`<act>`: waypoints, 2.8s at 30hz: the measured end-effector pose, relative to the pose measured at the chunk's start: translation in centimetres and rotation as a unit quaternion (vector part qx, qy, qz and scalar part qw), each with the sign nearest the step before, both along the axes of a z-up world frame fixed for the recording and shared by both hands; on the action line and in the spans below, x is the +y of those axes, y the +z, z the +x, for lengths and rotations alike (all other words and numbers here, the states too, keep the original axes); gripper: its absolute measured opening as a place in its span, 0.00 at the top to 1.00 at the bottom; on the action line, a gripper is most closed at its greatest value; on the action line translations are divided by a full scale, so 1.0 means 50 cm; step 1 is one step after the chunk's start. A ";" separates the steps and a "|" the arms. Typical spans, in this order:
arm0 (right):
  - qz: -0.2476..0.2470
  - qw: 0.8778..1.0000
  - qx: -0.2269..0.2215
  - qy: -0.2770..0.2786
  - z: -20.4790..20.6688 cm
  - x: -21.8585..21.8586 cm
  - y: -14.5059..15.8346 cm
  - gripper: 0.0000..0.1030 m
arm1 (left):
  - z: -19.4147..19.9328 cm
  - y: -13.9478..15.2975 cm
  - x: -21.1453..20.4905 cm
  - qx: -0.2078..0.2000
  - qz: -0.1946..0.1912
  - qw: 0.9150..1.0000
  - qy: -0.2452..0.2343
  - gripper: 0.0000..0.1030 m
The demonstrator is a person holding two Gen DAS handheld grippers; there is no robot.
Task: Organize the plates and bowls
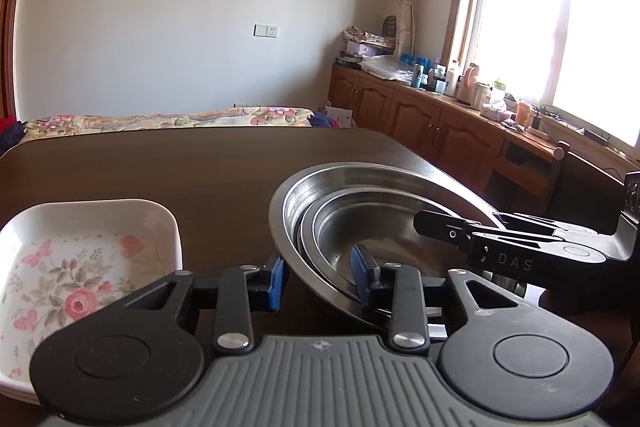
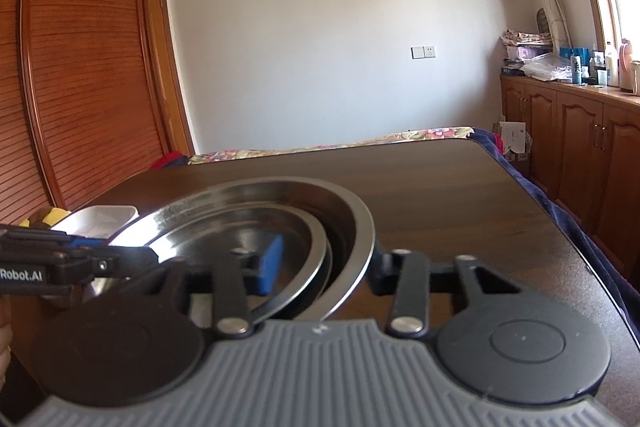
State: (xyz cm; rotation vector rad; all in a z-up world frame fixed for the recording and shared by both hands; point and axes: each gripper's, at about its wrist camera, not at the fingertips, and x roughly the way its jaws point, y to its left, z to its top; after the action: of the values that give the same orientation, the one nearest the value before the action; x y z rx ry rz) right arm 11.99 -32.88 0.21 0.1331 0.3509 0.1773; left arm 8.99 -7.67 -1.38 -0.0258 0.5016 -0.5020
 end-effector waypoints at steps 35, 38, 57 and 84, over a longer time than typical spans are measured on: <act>0.005 1.000 -0.014 0.010 0.000 0.027 0.043 0.64 | -0.041 0.058 0.049 -0.025 -0.005 1.000 0.012 0.65; 0.003 1.000 -0.016 0.020 0.004 0.045 0.051 0.64 | -0.041 0.065 0.069 -0.027 -0.005 0.999 0.021 0.65; 0.007 0.995 -0.013 0.097 0.034 0.168 0.093 0.64 | -0.036 0.110 0.213 -0.038 -0.004 0.996 0.085 0.65; -0.010 0.987 0.045 0.152 0.072 0.281 0.059 0.64 | -0.012 0.053 0.315 0.007 -0.017 0.992 0.125 0.65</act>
State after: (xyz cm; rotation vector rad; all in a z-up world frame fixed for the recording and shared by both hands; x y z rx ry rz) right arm 15.58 -18.80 3.15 0.0664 0.4615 0.4698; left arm 8.40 8.09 1.25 -0.1240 0.4953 -0.2655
